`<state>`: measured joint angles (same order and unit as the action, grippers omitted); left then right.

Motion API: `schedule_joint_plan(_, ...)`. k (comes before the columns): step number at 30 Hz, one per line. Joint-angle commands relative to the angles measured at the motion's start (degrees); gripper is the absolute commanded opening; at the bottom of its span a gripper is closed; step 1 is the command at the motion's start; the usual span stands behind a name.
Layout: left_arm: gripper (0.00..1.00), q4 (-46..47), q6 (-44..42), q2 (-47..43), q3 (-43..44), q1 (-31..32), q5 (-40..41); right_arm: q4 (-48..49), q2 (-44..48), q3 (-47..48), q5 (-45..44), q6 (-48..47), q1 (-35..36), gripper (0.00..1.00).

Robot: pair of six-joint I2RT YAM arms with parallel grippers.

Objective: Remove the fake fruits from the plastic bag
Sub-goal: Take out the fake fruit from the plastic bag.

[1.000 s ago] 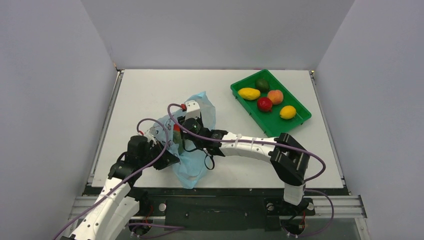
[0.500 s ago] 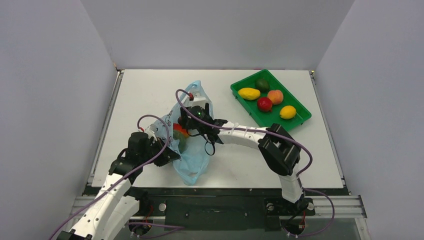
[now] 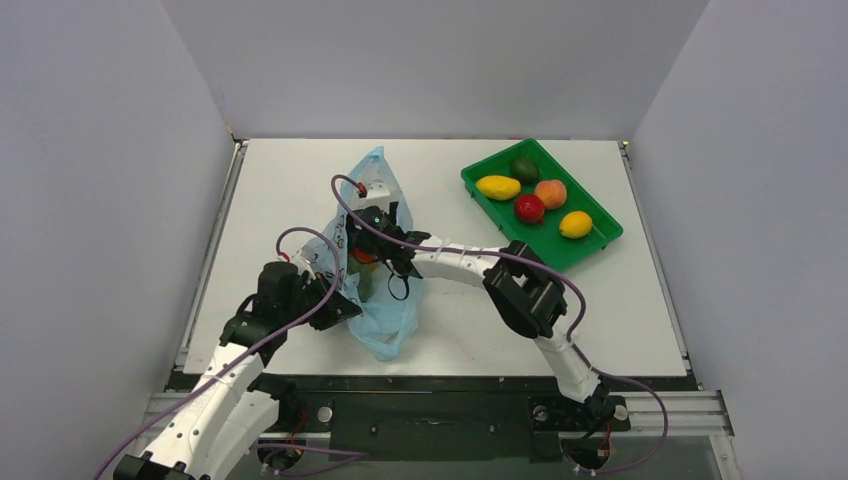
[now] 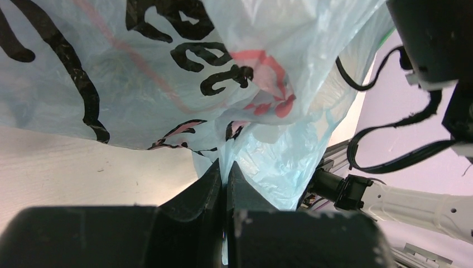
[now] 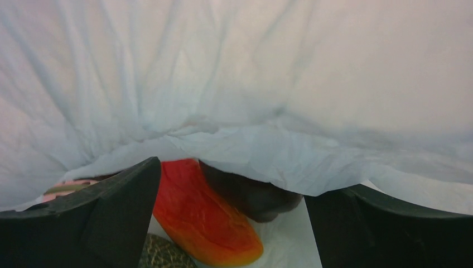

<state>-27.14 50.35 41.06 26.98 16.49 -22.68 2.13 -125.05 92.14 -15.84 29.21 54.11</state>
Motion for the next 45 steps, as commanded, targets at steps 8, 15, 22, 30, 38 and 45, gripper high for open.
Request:
schedule_joint_plan(8,0.00,1.07,-1.16,-1.14,0.48,0.56,-0.32,-10.44,-8.03,12.99,-4.71,1.14,-1.69,0.87)
schedule_joint_plan(15,0.00,1.28,-1.20,-0.92,0.67,0.65,-0.44,-11.00,-8.15,13.35,-2.72,1.09,-2.61,0.76)
schedule_joint_plan(22,0.00,1.26,-1.39,-0.83,0.28,0.69,-0.33,-9.81,-5.09,11.78,-1.21,-0.30,-2.59,0.54)
schedule_joint_plan(30,0.00,1.11,-1.39,-1.49,-0.51,0.66,-0.26,-8.71,-0.61,7.47,0.52,-1.12,-2.26,0.36)
schedule_joint_plan(38,0.00,1.29,-1.21,-2.09,-1.11,0.65,-0.01,-7.72,6.65,1.12,2.98,-3.58,-1.34,0.15)
schedule_joint_plan(45,0.00,1.39,-1.46,-1.61,-0.87,0.65,0.38,-5.59,14.96,-7.49,5.51,-2.29,0.33,0.00)
